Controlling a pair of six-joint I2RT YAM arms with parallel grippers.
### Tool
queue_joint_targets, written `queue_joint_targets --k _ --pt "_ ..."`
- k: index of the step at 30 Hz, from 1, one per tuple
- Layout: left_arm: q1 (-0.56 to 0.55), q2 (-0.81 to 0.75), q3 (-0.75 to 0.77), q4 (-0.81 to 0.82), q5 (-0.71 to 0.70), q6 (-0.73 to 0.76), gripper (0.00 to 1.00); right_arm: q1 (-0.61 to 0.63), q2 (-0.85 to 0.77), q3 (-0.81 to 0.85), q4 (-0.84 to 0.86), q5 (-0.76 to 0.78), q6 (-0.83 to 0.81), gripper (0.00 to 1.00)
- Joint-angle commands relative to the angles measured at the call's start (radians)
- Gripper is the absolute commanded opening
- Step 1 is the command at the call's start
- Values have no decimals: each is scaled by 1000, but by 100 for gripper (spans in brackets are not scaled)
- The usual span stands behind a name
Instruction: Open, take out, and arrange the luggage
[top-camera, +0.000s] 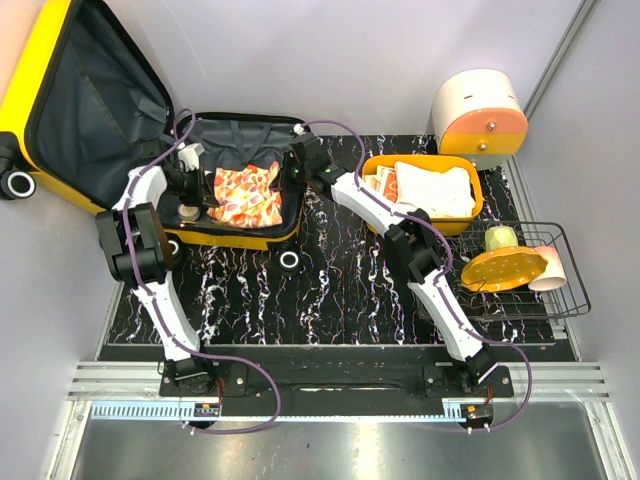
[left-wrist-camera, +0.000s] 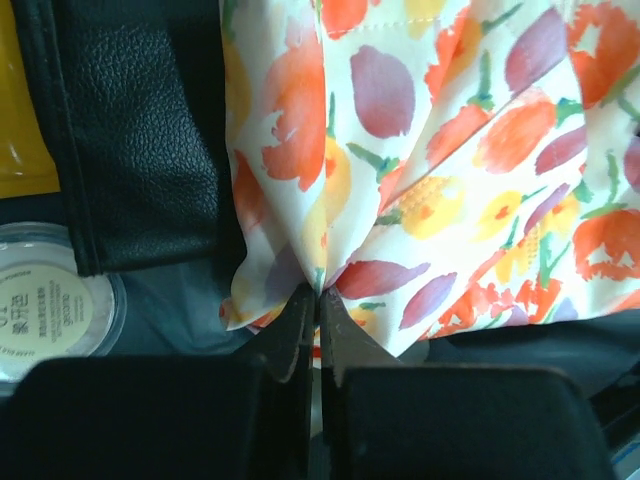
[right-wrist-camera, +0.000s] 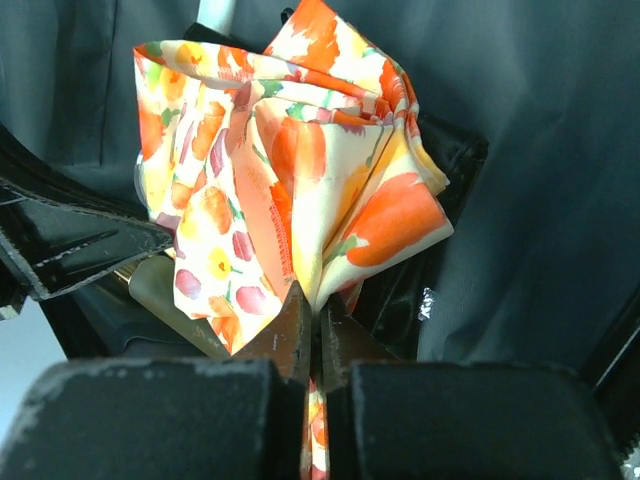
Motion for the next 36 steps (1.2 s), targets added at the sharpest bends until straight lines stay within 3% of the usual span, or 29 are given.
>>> queue_joint_targets --k 1,8,17,30,32,33,35,36 --pt "3 -142 2 40 49 -10 0 5 -27 80 70 -34 -36 0" --pt "0 -257 -11 66 45 -27 0 3 -53 106 102 -37 -87 0" --pt "-26 -276 48 76 62 -87 0 -6 -103 111 122 7 -156 0" --pt "-92 -191 6 56 7 -88 0 -38 -134 48 89 16 -178 0" --pt "-94 -159 8 55 22 -113 14 -38 -126 55 70 17 -190 0" --pt "-95 -149 11 55 20 -124 31 -38 -120 61 61 17 -190 0" --pt "-91 -122 6 63 8 -148 43 -38 -102 69 40 18 -190 0" --pt "-89 -118 2 67 3 -154 56 -38 -97 68 38 27 -191 0"
